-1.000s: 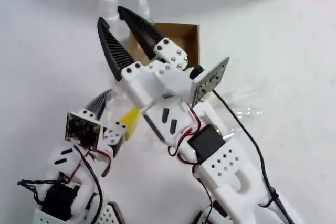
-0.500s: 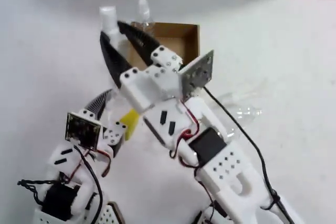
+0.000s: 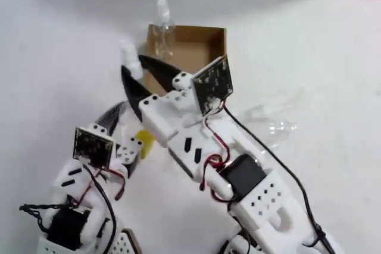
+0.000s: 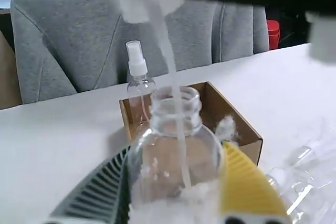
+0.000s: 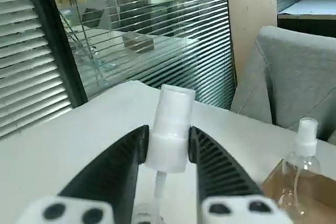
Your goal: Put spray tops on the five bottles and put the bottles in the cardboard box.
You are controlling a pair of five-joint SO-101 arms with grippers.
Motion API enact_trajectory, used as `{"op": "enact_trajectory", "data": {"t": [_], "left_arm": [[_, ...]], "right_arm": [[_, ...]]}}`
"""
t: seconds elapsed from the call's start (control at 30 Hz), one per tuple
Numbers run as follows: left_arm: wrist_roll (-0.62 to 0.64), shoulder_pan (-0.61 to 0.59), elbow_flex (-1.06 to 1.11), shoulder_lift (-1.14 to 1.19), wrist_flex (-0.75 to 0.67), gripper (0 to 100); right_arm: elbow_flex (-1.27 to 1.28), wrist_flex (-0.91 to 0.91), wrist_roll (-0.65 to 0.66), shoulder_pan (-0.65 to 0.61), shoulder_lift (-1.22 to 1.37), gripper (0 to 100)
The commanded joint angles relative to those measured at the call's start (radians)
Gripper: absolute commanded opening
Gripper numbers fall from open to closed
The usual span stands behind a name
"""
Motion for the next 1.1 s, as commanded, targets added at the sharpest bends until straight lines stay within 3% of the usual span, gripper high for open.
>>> {"op": "enact_trajectory", "data": {"t": [0.0,0.1,0.4,0.57,0.63,0.8,1.07], "left_arm": [[-0.006,-0.025,-0.009,-0.005,-0.002,3],[-0.006,-0.025,-0.009,-0.005,-0.002,3],[-0.006,-0.025,-0.006,-0.005,-0.002,3],[-0.006,-0.025,-0.005,-0.005,-0.002,3],[-0.006,-0.025,-0.005,-0.005,0.0,3],[-0.006,-0.024,-0.005,-0.005,0.002,3],[-0.006,-0.015,-0.005,-0.005,0.005,3]], "right_arm": [[-0.015,0.084,-0.012,-0.039,-0.027,19.1],[-0.018,0.097,-0.009,-0.058,-0.041,22.1],[-0.135,0.197,-0.006,-0.051,-0.177,12.4],[-0.229,0.269,-0.006,0.091,-0.177,1.5],[-0.227,0.275,-0.011,0.153,-0.176,2.6],[-0.152,0.268,-0.014,0.26,-0.176,1.6],[0.075,0.104,-0.014,0.259,-0.17,1.6]]}}
